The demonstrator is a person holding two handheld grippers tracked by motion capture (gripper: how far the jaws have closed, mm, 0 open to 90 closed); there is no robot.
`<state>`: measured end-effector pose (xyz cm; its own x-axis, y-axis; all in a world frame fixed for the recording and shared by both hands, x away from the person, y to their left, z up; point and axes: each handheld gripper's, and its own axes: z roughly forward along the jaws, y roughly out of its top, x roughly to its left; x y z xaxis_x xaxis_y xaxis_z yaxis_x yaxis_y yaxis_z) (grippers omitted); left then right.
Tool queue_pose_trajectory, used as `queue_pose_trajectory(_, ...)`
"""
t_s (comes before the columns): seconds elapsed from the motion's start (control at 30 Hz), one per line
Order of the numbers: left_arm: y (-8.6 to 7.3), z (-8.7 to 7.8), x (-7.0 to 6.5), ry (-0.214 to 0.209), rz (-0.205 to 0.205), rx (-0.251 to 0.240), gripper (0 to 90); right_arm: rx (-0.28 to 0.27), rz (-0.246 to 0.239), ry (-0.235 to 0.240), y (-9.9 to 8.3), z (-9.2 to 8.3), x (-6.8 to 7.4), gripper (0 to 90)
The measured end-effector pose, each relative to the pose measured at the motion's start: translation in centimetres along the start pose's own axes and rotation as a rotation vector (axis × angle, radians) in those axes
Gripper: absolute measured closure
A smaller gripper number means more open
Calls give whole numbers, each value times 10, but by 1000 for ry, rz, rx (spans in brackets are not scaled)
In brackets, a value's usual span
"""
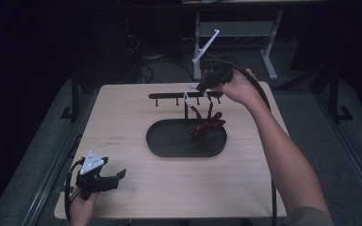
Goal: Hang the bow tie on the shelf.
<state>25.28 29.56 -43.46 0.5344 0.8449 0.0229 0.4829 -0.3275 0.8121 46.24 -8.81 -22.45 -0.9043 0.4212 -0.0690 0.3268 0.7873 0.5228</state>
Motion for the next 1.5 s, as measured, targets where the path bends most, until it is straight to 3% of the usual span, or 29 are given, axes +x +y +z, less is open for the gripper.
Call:
queue_pose_trajectory(0.37, 1, 1, -2, -1, 5, 0, 161, 45, 39, -13, -11, 22, -10, 875)
queue_pose_trajectory(0.83, 1, 0, -2, -5, 10, 5, 161, 73, 59, -4, -18, 35, -14, 865)
queue_pose_trajectory(1.5, 0, -2, -3, -1, 19, 18, 161, 70, 72, 14, -26, 38, -13, 776)
